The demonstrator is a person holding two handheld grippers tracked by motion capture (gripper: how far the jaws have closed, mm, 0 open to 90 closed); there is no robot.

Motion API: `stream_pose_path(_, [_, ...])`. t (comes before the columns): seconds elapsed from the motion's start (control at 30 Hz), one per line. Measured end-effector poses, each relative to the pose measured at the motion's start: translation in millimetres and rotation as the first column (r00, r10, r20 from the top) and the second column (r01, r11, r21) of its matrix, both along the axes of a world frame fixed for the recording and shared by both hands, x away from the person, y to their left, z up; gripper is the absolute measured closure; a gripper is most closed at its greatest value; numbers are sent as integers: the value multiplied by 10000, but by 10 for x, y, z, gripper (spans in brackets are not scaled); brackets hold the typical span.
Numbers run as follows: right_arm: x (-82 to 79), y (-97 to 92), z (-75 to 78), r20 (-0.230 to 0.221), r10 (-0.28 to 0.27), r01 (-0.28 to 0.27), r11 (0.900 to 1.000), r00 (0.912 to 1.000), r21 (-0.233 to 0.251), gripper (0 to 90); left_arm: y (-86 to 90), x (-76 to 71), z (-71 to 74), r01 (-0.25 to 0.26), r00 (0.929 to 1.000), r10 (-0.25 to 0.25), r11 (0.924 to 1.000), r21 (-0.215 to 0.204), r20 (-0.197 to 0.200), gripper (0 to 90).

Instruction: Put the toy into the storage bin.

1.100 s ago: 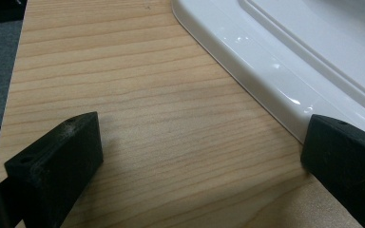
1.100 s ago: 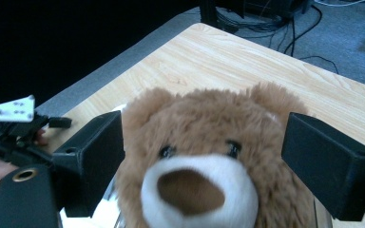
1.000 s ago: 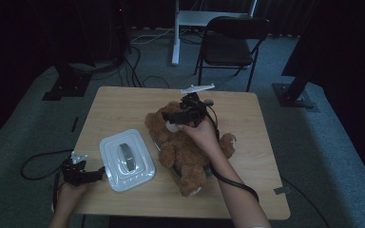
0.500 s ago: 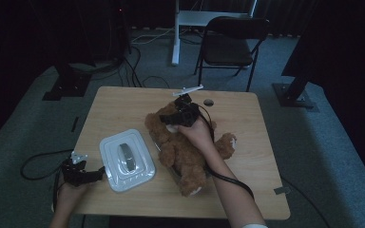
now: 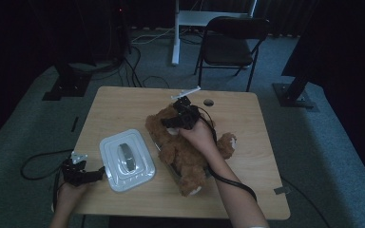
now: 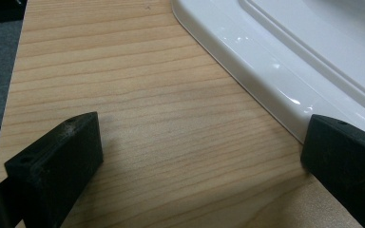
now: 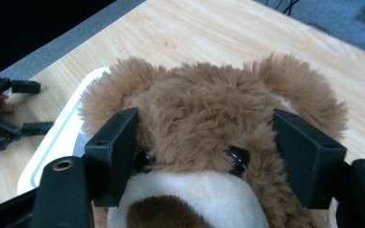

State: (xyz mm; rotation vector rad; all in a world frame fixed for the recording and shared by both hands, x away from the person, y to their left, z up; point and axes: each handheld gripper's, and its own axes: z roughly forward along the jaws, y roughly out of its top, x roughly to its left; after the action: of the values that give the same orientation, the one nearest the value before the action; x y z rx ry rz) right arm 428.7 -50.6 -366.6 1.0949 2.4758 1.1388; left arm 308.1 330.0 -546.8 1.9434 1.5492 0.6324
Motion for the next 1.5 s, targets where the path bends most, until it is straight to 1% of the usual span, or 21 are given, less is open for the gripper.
stream_pose_path(0.1, [20, -5, -68, -334, 217, -217, 9998, 9992, 14, 281, -2, 0, -1, -13, 10000, 13, 10000, -28, 7, 5])
stream_pose_path(0.13, [20, -5, -68, -334, 217, -217, 9998, 9992, 14, 281, -2, 0, -1, -13, 10000, 13, 10000, -28, 7, 5])
stream_pose_path(0.17, [13, 2, -120, -441, 292, -292, 9996, 9986, 8, 278, -1, -1, -1, -9, 10000, 9, 10000, -22, -5, 5])
stream_pose_path(0.2, [13, 2, -120, -441, 292, -292, 9996, 9986, 8, 278, -1, -1, -1, -9, 10000, 9, 10000, -22, -5, 5])
stream_pose_path(0.27, [2, 26, -191, -546, 332, -340, 9993, 9980, -132, 281, -1, -1, 0, -5, 10000, 5, 10000, -18, -5, 5])
stream_pose_path(0.3, [13, 25, -217, -608, 306, -313, 9995, 9977, -106, 286, -1, -1, 0, -2, 10000, 2, 10000, -15, -6, 5])
stream_pose_path(0.4, [65, -7, -293, -1107, 315, -309, 9995, 9934, 72, 292, -1, -1, 0, -4, 10000, 4, 10000, -17, -7, 5])
stream_pose_path(0.47, [83, -7, -347, -1278, 287, -283, 9996, 9914, 46, 293, -1, 0, 0, -4, 10000, 4, 10000, -17, -6, 5])
stream_pose_path(0.53, [85, 37, -409, -1318, 254, -299, 9990, 9910, -324, 293, -1, 0, 0, -3, 10000, 3, 10000, -13, -8, 5])
stream_pose_path(0.57, [85, 37, -409, -1318, 254, -299, 9990, 9910, -324, 293, -1, 0, 0, -3, 10000, 3, 10000, -13, -8, 5])
stream_pose_path(0.63, [98, 103, -491, -1441, 209, -321, 9966, 9893, -756, 294, -1, -1, 0, -6, 10000, 6, 10000, -18, -7, 5])
stream_pose_path(0.67, [118, 188, -587, -1589, 68, -268, 9919, 9873, -1242, 294, -1, 0, 0, -2, 10000, 2, 10000, -14, -6, 5])
stream_pose_path(0.83, [138, 341, -787, -1855, -246, -154, 9773, 9823, -2112, 303, -1, 0, 0, -3, 10000, 3, 10000, -15, -6, 5])
stream_pose_path(0.93, [169, 310, -775, -2107, -364, -23, 9836, 9769, -1806, 303, -1, 0, 0, -4, 10000, 4, 10000, -16, -4, 5])
stream_pose_path(0.97, [169, 306, -774, -2118, -364, -16, 9843, 9766, -1764, 303, -1, -1, 0, -5, 10000, 5, 10000, -17, -5, 5])
stream_pose_path(1.07, [150, 328, -770, -1944, -352, -31, 9811, 9803, -1935, 293, -1, 0, 0, -2, 10000, 2, 10000, -15, -5, 5])
stream_pose_path(1.13, [148, 318, -753, -1932, -436, 74, 9828, 9802, -1843, 289, -1, 0, 0, -6, 10000, 6, 10000, -17, -7, 5])
stream_pose_path(1.17, [142, 314, -738, -1830, -434, 91, 9828, 9822, -1842, 283, -1, 0, 0, -4, 10000, 4, 10000, -18, -6, 5])
stream_pose_path(1.3, [105, 287, -639, -1621, -519, 238, 9851, 9854, -1702, 277, -1, 0, 0, -3, 10000, 3, 10000, -17, -6, 5])
stream_pose_path(1.43, [24, 242, -461, -1388, -330, 187, 9945, 9898, -1035, 278, -1, 0, 0, -4, 10000, 4, 10000, -19, -11, 5])
stream_pose_path(1.5, [-27, 221, -363, -1205, -195, 95, 9965, 9925, -832, 278, 0, 0, 0, 4, 10000, -4, 10000, -10, -9, 5])
